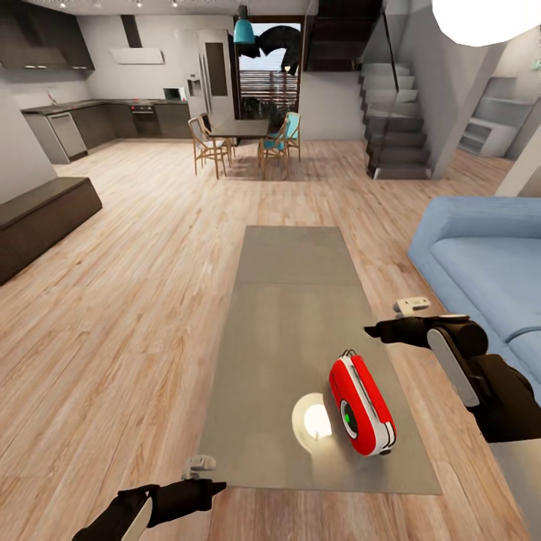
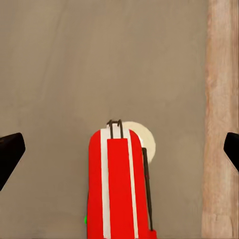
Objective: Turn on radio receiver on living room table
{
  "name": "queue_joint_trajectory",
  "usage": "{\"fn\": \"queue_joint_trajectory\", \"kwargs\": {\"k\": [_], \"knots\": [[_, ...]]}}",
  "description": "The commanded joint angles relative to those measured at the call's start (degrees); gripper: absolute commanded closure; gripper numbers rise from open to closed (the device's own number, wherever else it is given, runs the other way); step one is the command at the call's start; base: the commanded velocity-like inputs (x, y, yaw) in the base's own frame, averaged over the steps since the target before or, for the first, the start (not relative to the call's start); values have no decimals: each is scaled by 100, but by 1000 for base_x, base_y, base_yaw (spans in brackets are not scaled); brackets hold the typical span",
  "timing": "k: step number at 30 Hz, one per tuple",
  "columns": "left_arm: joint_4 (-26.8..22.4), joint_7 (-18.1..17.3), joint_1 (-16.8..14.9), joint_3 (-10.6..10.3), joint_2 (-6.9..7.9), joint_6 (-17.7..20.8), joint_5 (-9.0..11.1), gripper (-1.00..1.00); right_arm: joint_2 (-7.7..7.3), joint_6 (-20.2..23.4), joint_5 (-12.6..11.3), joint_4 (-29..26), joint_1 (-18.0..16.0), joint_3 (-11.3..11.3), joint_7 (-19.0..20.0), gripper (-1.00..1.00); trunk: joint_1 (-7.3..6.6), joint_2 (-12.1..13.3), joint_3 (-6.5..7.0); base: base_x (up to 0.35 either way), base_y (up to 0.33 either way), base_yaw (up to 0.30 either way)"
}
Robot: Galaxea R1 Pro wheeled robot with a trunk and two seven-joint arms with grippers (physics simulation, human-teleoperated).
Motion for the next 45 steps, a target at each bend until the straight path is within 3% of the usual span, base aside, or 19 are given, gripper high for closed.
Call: {"fn": "queue_joint_trajectory", "kwargs": {"k": [1, 11, 15, 20, 23, 27, 33, 37, 42, 45], "knots": [[1, 0, 0, 0, 0, 1, 0, 100, -44, 0, -7, 1, 0, -8, 2, -100, 0, 0, 9, 0, 0, 0], [7, -19, 0, -6, 1, -11, -2, 100, -307, 0, -7, 1, -5, -148, -1, -100, 0, 0, 99, 0, 0, 0], [101, -46, 2, -15, 150, -21, 17, 100, -490, 0, -16, 71, -12, -183, -10, -100, 0, 0, 135, 0, 0, 0], [450, -70, 4, -12, 224, -41, 10, 100, -607, 0, -19, 93, 110, -323, -16, -100, 0, 0, 180, 0, 0, 0], [694, -76, 1, -10, 240, -137, 5, 100, -642, 0, -15, 97, 355, -559, -22, -100, 0, 0, 208, 0, 0, 0], [1050, -74, 0, -9, 264, -539, 13, 100, -655, 0, -2, 97, 685, -805, -25, -100, 0, 0, 244, 0, 0, 0], [1758, -83, 0, -9, 319, -1055, 17, 100, -659, 0, 199, 98, 1166, -1152, -30, -100, 0, 0, 298, 0, 0, 0], [2236, -87, 0, -21, 407, -1188, 14, 100, -660, 0, 458, 113, 1880, -1428, -15, -100, 0, 0, 334, 0, 0, 0], [2579, -71, 4, -29, 426, -1452, 15, 100, -655, 0, 520, 640, 2731, -1560, 12, -100, 0, 0, 379, 0, 0, 0], [2696, -46, 10, -33, 421, -1544, 13, 100, -646, 0, 527, 1222, 2958, -1573, 45, -100, 0, 0, 406, 0, 0, 0]]}}
